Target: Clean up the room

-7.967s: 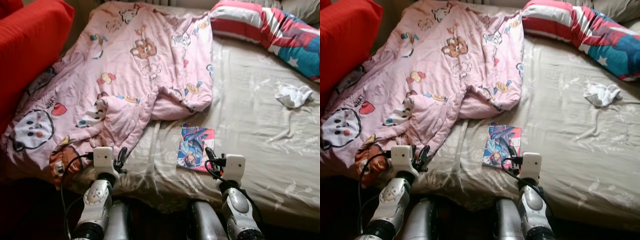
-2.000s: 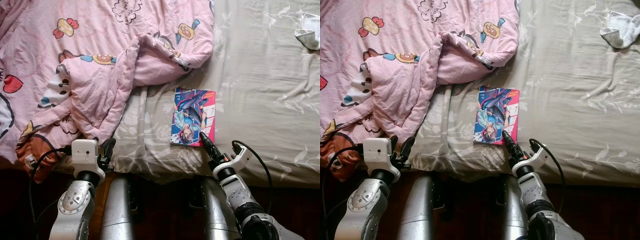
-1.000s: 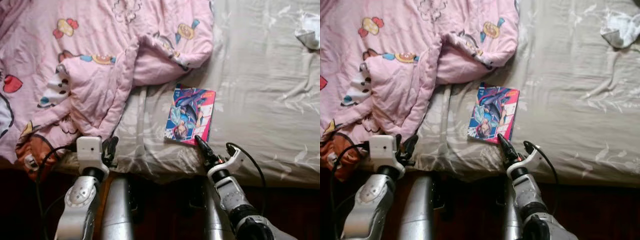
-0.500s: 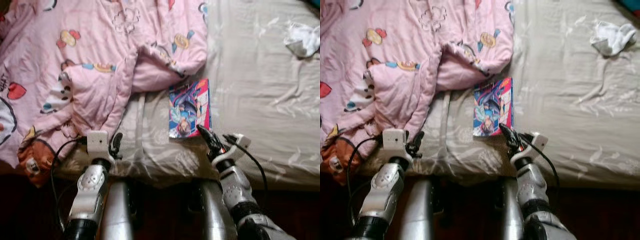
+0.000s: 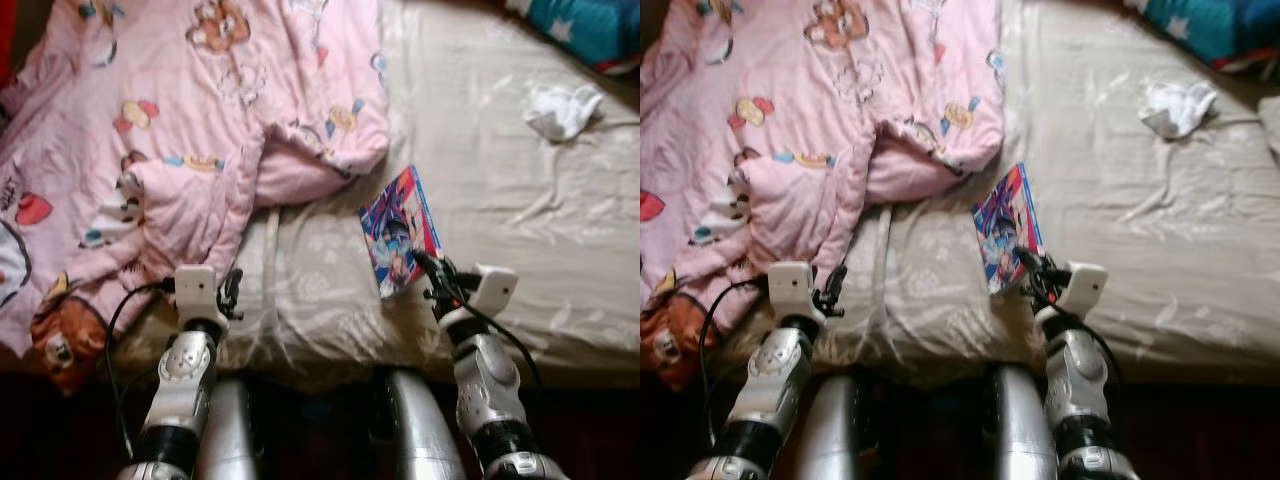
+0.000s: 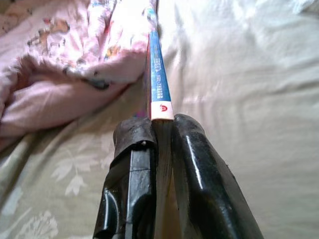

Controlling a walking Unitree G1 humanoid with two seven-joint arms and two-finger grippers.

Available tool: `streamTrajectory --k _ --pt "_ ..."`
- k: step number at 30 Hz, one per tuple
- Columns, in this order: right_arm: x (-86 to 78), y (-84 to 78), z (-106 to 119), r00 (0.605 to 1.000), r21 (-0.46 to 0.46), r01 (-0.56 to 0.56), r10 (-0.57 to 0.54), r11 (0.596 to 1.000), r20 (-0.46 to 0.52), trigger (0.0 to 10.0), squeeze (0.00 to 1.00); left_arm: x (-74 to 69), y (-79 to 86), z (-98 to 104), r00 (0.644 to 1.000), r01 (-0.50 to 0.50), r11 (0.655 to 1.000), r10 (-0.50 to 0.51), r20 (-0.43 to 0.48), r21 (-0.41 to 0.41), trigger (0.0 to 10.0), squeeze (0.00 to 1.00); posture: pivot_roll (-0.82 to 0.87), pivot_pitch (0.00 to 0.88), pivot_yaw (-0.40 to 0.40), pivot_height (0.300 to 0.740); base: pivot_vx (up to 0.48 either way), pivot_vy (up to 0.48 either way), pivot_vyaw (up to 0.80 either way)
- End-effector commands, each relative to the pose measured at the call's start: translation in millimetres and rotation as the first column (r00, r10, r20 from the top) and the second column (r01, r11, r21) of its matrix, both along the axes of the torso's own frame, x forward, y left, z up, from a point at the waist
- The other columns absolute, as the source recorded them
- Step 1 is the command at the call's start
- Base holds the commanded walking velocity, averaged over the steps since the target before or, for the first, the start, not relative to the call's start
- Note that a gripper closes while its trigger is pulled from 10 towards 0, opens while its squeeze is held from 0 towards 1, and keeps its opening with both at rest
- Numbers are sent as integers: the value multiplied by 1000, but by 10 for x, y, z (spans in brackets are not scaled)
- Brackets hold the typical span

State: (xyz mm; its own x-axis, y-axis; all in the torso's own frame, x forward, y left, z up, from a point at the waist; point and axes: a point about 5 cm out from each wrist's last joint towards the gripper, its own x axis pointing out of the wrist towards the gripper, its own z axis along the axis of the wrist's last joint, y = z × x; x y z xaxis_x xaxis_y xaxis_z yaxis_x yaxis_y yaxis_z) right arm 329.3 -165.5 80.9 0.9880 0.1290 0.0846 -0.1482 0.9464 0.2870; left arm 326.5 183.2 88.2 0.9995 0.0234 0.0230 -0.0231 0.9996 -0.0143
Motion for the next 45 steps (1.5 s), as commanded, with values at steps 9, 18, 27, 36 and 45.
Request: streamTrajectory --k 9,18,27,36,45 --pt "22 -18 74 999 -63 24 -22 998 28 10000 0 -25 13 -132 999 -23 1000 22 -30 -14 10000 0 -37 150 -45 664 0 0 0" --pt "-12 -49 24 999 -74 47 -47 996 9 10000 0 -38 19 -198 999 -21 1000 21 -50 -1 10000 0 -38 182 -37 729 0 0 0" --pt "-24 -22 36 999 -101 43 -41 994 18 10000 0 -135 127 -399 989 -46 999 44 -140 -11 10000 0 -41 198 -32 740 0 0 0" --pt "-72 9 -70 999 -131 41 -44 991 -21 10000 0 -496 305 -912 909 -126 992 122 -398 16 10000 0 -32 212 -32 740 0 0 0" --pt "-85 14 -77 999 -141 45 -48 989 -18 10000 0 -739 389 -1140 847 -167 986 156 -507 24 10000 0 -34 206 -30 740 0 0 0"
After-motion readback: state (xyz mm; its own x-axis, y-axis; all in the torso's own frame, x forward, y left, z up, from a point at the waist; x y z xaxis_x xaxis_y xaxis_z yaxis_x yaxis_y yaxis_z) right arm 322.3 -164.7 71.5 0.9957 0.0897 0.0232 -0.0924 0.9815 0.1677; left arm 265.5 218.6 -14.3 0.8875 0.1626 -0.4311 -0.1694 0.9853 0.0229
